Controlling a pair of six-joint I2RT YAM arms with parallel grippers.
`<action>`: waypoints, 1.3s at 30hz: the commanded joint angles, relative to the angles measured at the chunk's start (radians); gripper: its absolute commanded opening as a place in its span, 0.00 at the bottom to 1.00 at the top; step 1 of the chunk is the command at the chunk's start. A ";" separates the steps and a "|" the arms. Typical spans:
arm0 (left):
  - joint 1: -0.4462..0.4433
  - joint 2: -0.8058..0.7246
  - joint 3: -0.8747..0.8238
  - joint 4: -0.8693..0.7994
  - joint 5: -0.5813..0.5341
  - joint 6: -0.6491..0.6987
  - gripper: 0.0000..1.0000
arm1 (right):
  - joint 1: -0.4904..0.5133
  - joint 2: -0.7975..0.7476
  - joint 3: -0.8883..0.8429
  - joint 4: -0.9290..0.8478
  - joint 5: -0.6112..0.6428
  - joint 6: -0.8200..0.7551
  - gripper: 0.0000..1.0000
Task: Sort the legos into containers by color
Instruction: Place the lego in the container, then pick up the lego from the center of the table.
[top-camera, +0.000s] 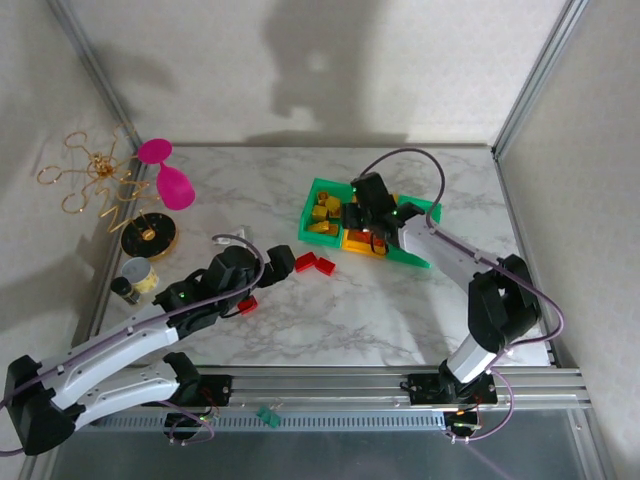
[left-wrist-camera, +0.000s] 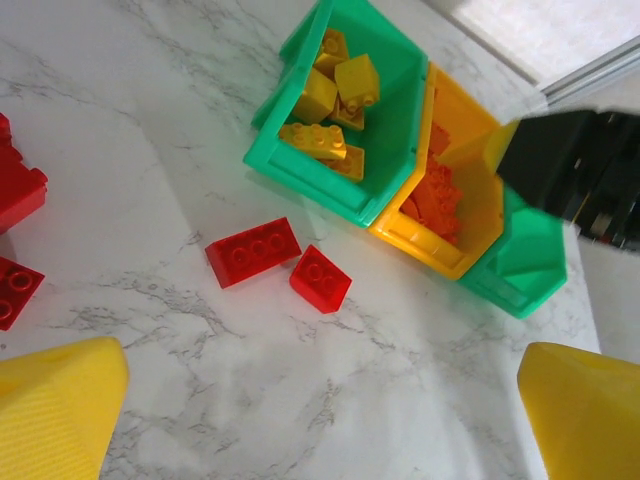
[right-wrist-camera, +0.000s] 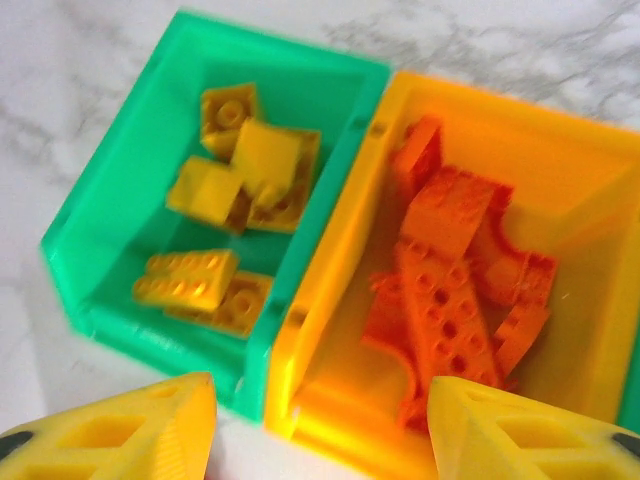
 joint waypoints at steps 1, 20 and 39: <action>0.009 -0.033 -0.032 -0.065 -0.051 -0.047 1.00 | 0.061 -0.039 -0.054 -0.023 -0.016 0.012 0.60; 0.009 -0.199 -0.136 -0.148 -0.151 -0.189 1.00 | 0.261 0.138 -0.157 0.088 -0.034 0.016 0.70; 0.009 -0.187 -0.139 -0.148 -0.177 -0.181 1.00 | 0.234 0.293 -0.051 0.094 0.056 -0.044 0.53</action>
